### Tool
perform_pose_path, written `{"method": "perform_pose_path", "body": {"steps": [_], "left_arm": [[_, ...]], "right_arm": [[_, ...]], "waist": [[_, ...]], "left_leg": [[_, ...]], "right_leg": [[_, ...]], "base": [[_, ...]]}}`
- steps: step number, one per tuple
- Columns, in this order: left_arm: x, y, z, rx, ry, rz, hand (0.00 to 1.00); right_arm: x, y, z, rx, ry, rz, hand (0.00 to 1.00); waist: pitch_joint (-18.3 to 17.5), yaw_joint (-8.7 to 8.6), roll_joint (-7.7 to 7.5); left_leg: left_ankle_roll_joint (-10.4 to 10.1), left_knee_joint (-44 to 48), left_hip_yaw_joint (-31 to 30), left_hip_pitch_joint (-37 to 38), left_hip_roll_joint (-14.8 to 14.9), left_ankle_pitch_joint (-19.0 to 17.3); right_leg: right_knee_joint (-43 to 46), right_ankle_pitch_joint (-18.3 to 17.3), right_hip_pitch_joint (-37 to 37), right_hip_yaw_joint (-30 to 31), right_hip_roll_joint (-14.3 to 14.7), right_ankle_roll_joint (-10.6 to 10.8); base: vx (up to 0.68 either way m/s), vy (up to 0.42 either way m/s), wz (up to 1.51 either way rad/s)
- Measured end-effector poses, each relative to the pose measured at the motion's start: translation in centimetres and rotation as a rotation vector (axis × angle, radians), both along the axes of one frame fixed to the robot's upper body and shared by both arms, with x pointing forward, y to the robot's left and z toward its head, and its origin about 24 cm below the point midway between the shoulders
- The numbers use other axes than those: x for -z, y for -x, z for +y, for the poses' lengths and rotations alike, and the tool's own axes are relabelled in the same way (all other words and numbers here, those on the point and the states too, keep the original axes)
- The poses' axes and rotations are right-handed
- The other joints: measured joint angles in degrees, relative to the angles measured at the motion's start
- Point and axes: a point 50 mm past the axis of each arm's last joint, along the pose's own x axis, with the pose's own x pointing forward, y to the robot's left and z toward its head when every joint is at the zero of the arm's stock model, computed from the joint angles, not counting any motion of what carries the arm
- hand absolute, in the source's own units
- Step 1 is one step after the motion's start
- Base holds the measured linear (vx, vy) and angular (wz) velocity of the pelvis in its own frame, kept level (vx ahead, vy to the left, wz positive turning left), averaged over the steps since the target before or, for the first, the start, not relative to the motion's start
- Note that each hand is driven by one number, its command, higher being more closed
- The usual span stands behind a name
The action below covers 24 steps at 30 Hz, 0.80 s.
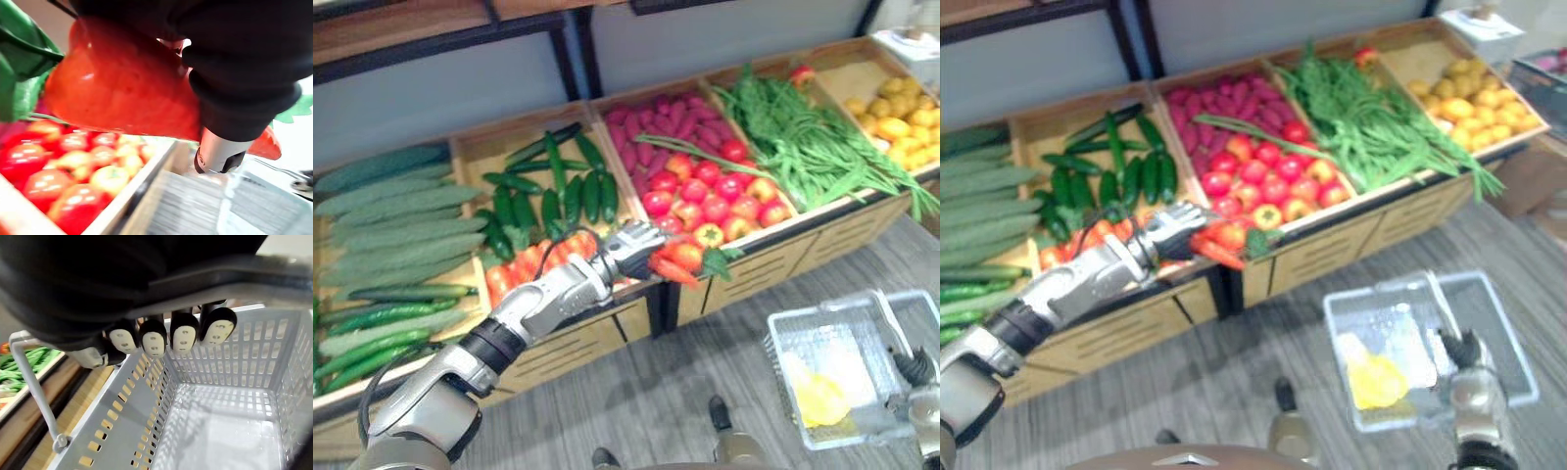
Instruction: Pick vegetable in the basket
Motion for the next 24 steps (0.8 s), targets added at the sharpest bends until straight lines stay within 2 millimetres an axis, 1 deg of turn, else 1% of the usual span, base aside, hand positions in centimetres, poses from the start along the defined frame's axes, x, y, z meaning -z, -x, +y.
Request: {"method": "perform_pose_path", "body": {"steps": [2,3,6,7,8,9,10,11,13,14,15,16,17,19,20,22,24], "left_arm": [[0.3,1.2,-1.3,0.088,0.013,0.039,1.00],[0.5,1.6,-1.7,0.118,0.005,0.050,1.00],[1.4,2.9,-2.8,0.206,-0.015,0.114,1.00],[1.6,3.2,-3.0,0.220,-0.014,0.127,1.00],[1.9,3.7,-3.4,0.252,-0.035,0.147,1.00],[2.0,3.9,-3.5,0.263,-0.042,0.155,1.00],[2.4,4.2,-3.7,0.282,-0.040,0.190,1.00],[2.5,4.4,-3.8,0.291,-0.043,0.205,1.00],[3.0,4.7,-3.9,0.312,-0.069,0.232,1.00],[3.0,4.8,-4.0,0.315,-0.066,0.246,1.00],[3.2,4.9,-4.0,0.321,-0.066,0.264,1.00],[3.2,5.0,-4.1,0.326,-0.073,0.274,1.00],[3.2,5.0,-4.1,0.327,-0.074,0.275,1.00],[3.2,4.9,-4.1,0.327,-0.073,0.276,1.00],[3.2,4.9,-4.1,0.328,-0.075,0.277,1.00],[3.2,5.0,-4.4,0.335,-0.072,0.279,1.00],[3.0,5.2,-5.0,0.355,-0.056,0.277,1.00]], "right_arm": [[-1.6,-1.6,0.9,-0.154,0.061,-0.004,1.00],[-2.0,-2.2,1.4,-0.213,0.079,-0.001,1.00],[-2.5,-3.4,3.1,-0.375,0.114,0.029,1.00],[-2.5,-3.6,3.4,-0.399,0.120,0.035,1.00],[-2.8,-4.3,4.1,-0.464,0.136,0.050,1.00],[-3.0,-4.8,4.4,-0.490,0.143,0.054,1.00],[-3.3,-5.8,5.3,-0.547,0.161,0.060,1.00],[-3.4,-6.2,5.7,-0.577,0.175,0.064,1.00],[-4.2,-7.7,7.6,-0.707,0.228,0.064,1.00],[-4.5,-8.0,8.1,-0.735,0.235,0.061,1.00],[-4.9,-8.4,8.8,-0.797,0.256,0.058,1.00],[-5.5,-8.9,9.5,-0.847,0.278,0.053,1.00],[-5.7,-9.1,9.7,-0.869,0.287,0.052,1.00],[-6.7,-10.0,10.6,-0.929,0.318,0.032,1.00],[-7.0,-10.3,11.0,-0.950,0.327,0.028,1.00],[-7.2,-10.8,11.9,-0.992,0.339,0.035,1.00],[-7.7,-10.9,12.2,-1.027,0.364,0.039,1.00]], "waist": [[-1.00,-0.01,-0.04],[-1.42,-0.11,0.02],[-3.01,-0.22,0.10],[-3.11,-0.26,0.14],[-3.27,-0.28,0.25],[-3.32,-0.37,0.27],[-3.35,-1.00,0.36],[-3.36,-1.28,0.38],[-3.35,-1.47,0.42],[-3.33,-1.50,0.44],[-3.33,-1.53,0.42],[-3.26,-1.71,0.55],[-3.22,-1.76,0.63],[-2.80,-2.42,1.65],[-2.75,-2.68,1.88],[-2.70,-2.99,2.03],[-2.59,-2.86,2.15]], "left_leg": [[-0.97,0.01,4.04,2.40,0.65,-0.69],[-1.35,0.02,5.29,3.31,0.92,-0.96],[-2.62,0.14,9.48,5.81,1.79,-1.83],[-2.74,0.23,10.30,6.37,1.88,-1.92],[-2.81,0.39,12.17,7.36,1.91,-1.96],[-2.90,0.40,12.86,7.71,1.84,-2.02],[-3.25,0.41,14.21,8.35,1.76,-2.29],[-3.39,0.41,14.90,8.76,1.74,-2.41],[-4.21,0.45,18.41,10.68,1.72,-3.11],[-4.38,0.63,18.89,11.03,1.69,-3.34],[-4.58,2.54,20.26,11.27,2.18,-4.59],[-4.35,4.32,21.55,11.38,2.58,-5.07],[-4.26,4.97,21.92,11.45,2.65,-5.23],[-4.44,7.18,23.41,11.82,3.62,-6.67],[-4.54,7.71,24.02,12.04,3.81,-7.02],[-4.77,9.18,25.32,12.25,4.43,-7.87],[-4.90,10.67,26.53,12.15,4.83,-8.63]], "right_leg": [[0.09,0.01,-0.14,2.62,1.61,0.00],[0.13,0.01,-0.15,3.41,2.17,-0.01],[0.23,0.06,-0.31,5.60,3.87,0.01],[0.31,0.09,-0.31,5.93,4.19,0.01],[0.94,0.34,-0.75,7.30,5.10,-0.33],[1.21,0.36,-0.98,7.98,5.40,-0.36],[1.38,0.60,-1.08,9.00,5.83,-0.66],[1.62,0.60,-1.16,9.57,6.19,-0.67],[2.00,0.60,-1.20,12.02,7.56,-0.67],[2.07,0.59,-1.23,12.58,7.86,-0.67],[2.18,0.59,-1.34,13.76,8.30,-0.66],[2.67,0.59,-1.60,14.48,8.48,-0.67],[3.21,0.59,-1.86,14.52,8.62,-0.67],[4.06,0.58,-2.06,14.67,9.26,-0.67],[4.13,0.58,-2.09,14.97,9.53,-0.67],[4.28,0.52,-2.33,15.79,10.20,-0.75],[5.06,0.31,-3.21,16.60,10.67,-1.04]], "base": [[0.03,-0.036,-0.86],[0.03,-0.032,-0.73],[0.03,-0.013,-0.68],[0.05,0.000,-0.68],[0.03,0.014,-0.55],[0.02,0.037,-0.65],[0.01,0.031,-0.43],[0.00,0.041,-0.59],[-0.02,0.035,-0.64],[-0.03,0.029,-0.60],[-0.02,0.008,-0.52],[-0.02,0.005,-0.49],[-0.03,-0.016,-0.37],[-0.06,-0.014,-0.28],[-0.09,-0.004,-0.24],[-0.11,-0.013,-0.30],[-0.09,-0.017,-0.29]]}}
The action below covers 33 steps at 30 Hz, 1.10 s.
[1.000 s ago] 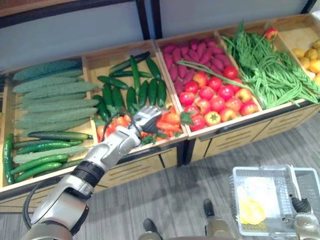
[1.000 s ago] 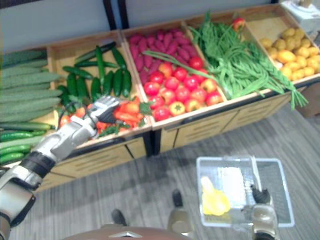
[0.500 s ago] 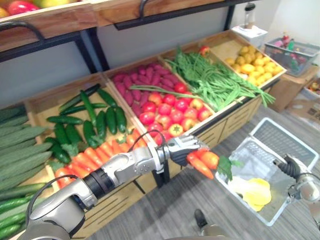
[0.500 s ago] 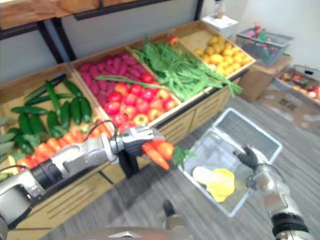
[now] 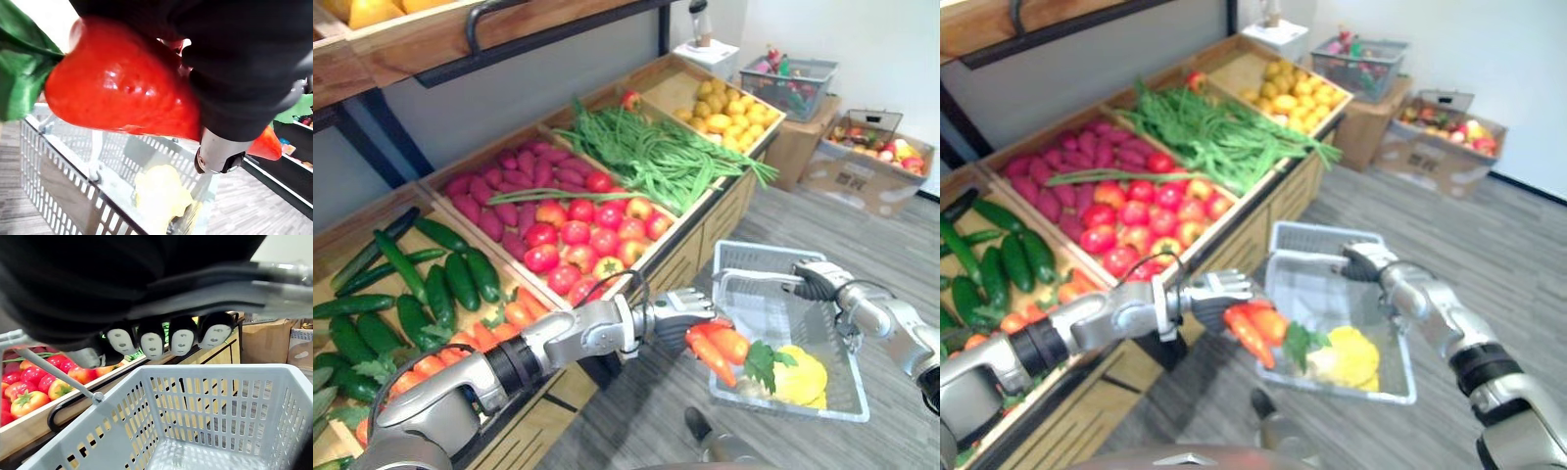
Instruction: Pick vegetable in the basket
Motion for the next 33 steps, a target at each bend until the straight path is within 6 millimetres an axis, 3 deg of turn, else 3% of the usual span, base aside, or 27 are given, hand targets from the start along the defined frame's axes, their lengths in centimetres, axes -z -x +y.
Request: {"method": "perform_pose_path", "body": {"steps": [8,19,33], "left_arm": [[-1.5,1.5,-2.4,0.098,0.104,0.016,1.00],[-1.7,2.7,-4.4,0.174,0.139,0.032,1.00],[-2.3,4.6,-6.3,0.284,0.186,0.073,1.00]], "right_arm": [[-1.7,-0.9,1.6,-0.107,0.064,-0.032,1.00],[-2.0,-1.5,4.8,-0.228,0.060,-0.025,1.00],[-2.5,-3.4,5.9,-0.134,-0.051,-0.072,1.00]], "waist": [[1.03,-0.71,1.32],[2.54,-1.48,2.12],[4.00,-1.26,2.31]], "left_leg": [[-0.26,6.23,3.29,0.28,3.40,-2.31],[-0.38,9.77,6.21,1.93,6.03,-3.43],[-0.24,12.68,5.81,1.48,7.51,-5.14]], "right_leg": [[1.48,-0.07,-1.83,-0.10,2.11,-0.59],[2.31,0.36,-1.81,0.91,4.54,-1.19],[2.84,0.37,-1.84,0.62,4.36,-1.20]], "base": [[-0.06,-0.016,-0.23],[-0.03,-0.011,-0.11],[-0.03,-0.010,0.01]]}}
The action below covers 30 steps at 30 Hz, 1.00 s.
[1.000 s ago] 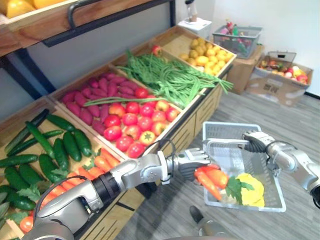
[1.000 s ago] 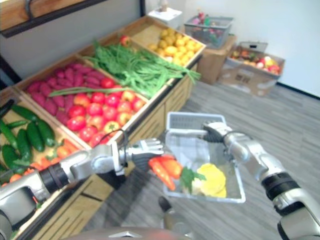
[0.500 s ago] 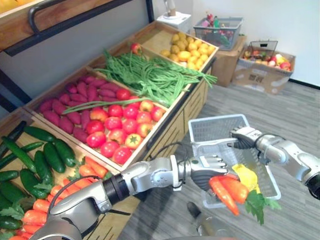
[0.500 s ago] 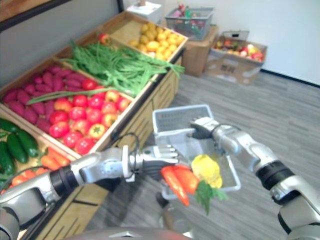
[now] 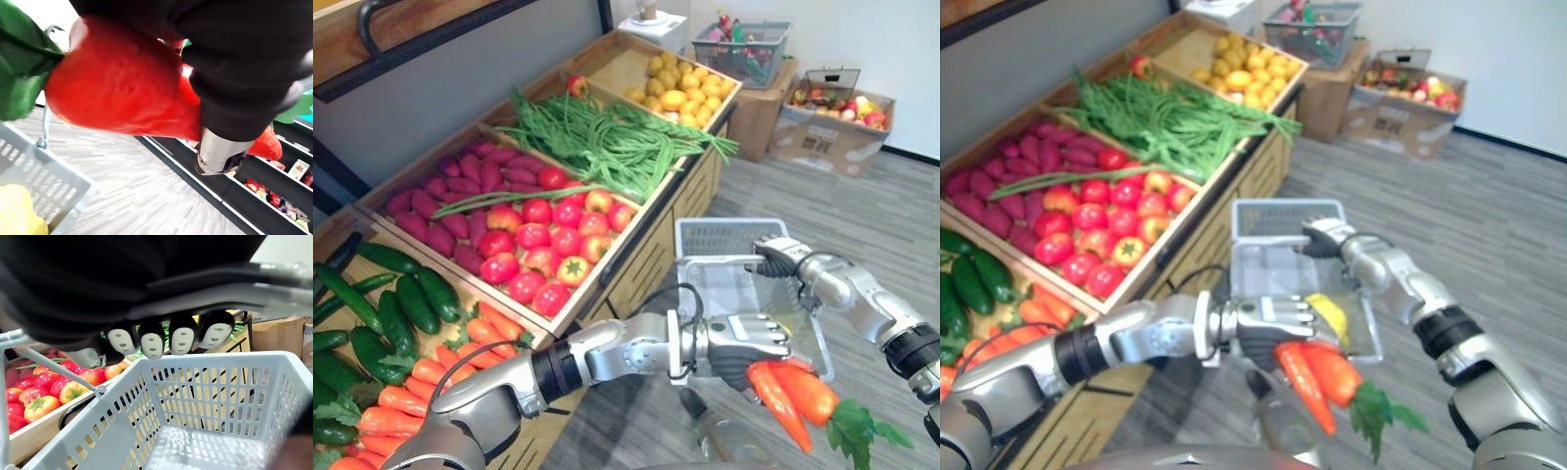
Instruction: Pick vegetable in the basket
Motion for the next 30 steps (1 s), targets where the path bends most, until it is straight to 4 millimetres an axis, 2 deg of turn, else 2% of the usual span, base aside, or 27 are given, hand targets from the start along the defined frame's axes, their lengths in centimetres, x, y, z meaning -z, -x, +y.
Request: {"method": "perform_pose_path", "body": {"steps": [11,17,24,30], "left_arm": [[0.3,0.4,-1.2,0.023,0.012,0.024,1.00],[0.4,0.4,-1.3,0.022,0.003,0.028,1.00],[1.9,-0.6,-1.2,-0.030,-0.057,0.054,1.00],[3.8,-2.4,-0.9,-0.161,-0.112,0.068,1.00]], "right_arm": [[-1.7,-0.3,1.7,-0.062,-0.038,-0.051,1.00],[-2.7,0.0,3.6,-0.146,-0.065,-0.065,1.00],[-3.8,0.8,5.9,-0.263,-0.097,-0.057,1.00],[-4.8,1.3,7.3,-0.335,-0.131,-0.059,1.00]], "waist": [[0.64,-0.27,0.36],[0.74,-0.57,0.28],[0.79,-0.65,0.21],[0.90,-0.66,0.02]], "left_leg": [[-0.02,0.02,0.08,0.05,-0.07,-0.04],[-0.06,0.74,0.38,0.37,0.04,-0.32],[-0.06,0.74,0.40,0.50,0.03,-0.48],[-0.07,0.76,0.40,0.55,0.09,-0.49]], "right_leg": [[0.04,-0.01,-0.05,0.10,0.09,0.01],[0.19,0.00,-0.04,0.57,0.36,0.01],[0.27,-0.02,0.01,0.70,0.39,0.03],[0.32,-0.01,0.01,0.71,0.48,0.02]], "base": [[0.00,-0.001,0.00],[-0.02,-0.005,-0.04],[-0.01,-0.002,-0.01],[0.00,0.000,0.00]]}}
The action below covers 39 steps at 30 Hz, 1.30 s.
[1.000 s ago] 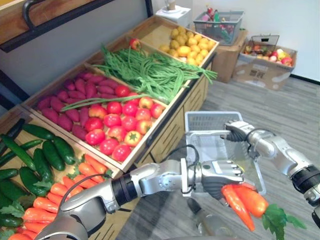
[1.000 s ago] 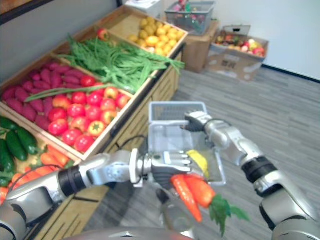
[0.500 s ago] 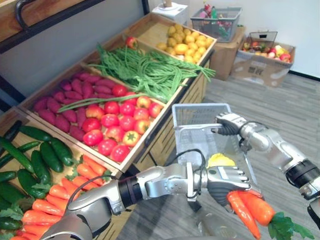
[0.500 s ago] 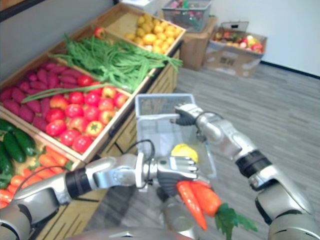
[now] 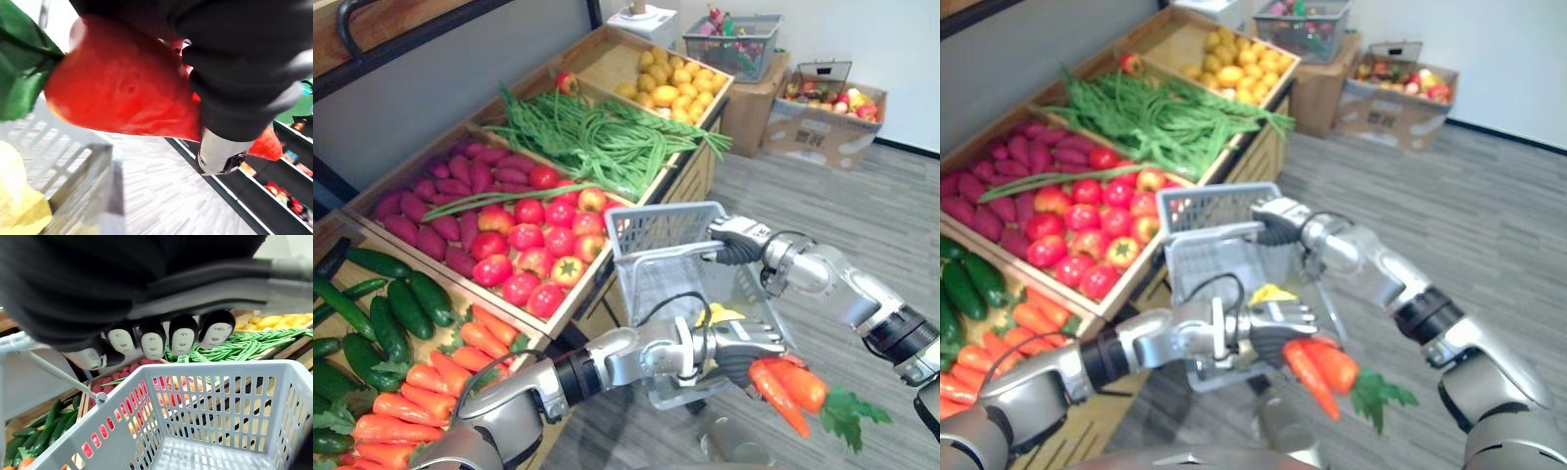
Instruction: Pick vegetable in the basket
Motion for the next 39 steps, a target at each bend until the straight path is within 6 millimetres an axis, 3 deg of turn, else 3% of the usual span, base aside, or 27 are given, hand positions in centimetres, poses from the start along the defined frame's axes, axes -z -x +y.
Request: {"method": "perform_pose_path", "body": {"steps": [11,22,23,30,39], "left_arm": [[2.4,-4.6,2.6,-0.317,-0.082,-0.039,1.00],[2.4,-7.5,5.2,-0.541,-0.054,-0.038,1.00],[2.4,-7.6,5.3,-0.545,-0.057,-0.049,0.00],[3.6,-8.4,6.9,-0.620,-0.133,-0.048,0.00],[3.5,-8.7,7.3,-0.642,-0.128,-0.045,0.00]], "right_arm": [[-0.1,0.5,0.6,-0.048,0.021,0.027,1.00],[-0.2,0.7,0.0,-0.047,0.021,0.056,1.00],[-0.2,0.8,-0.1,-0.047,0.025,0.056,1.00],[1.0,1.8,-0.1,-0.061,0.022,0.098,1.00],[0.9,2.1,0.1,-0.078,0.028,0.103,1.00]], "waist": [[0.07,0.09,-1.12],[0.06,0.20,-1.75],[0.06,0.21,-1.75],[-0.07,0.97,-3.05],[-0.06,1.78,-3.22]], "left_leg": [[-0.02,0.03,-0.03,-0.03,0.09,0.00],[-0.03,0.09,-0.16,-0.40,0.42,0.00],[-0.03,0.09,-0.16,-0.50,0.44,0.00],[-0.17,0.10,-0.27,-1.30,0.52,-0.17],[-0.07,-0.01,-0.28,-1.27,0.29,-0.23]], "right_leg": [[0.02,-0.01,-0.01,-0.05,0.05,0.02],[-0.07,0.03,-0.23,-0.39,0.13,-0.04],[-0.07,0.03,-0.30,-0.43,0.12,-0.05],[-0.49,0.00,-0.94,-0.42,0.11,-0.12],[-0.50,0.30,-0.80,-0.44,0.00,-0.42]], "base": [[0.00,0.000,0.00],[0.00,0.000,0.00],[0.00,0.000,0.00],[0.00,0.000,0.00],[0.00,0.000,0.00]]}}
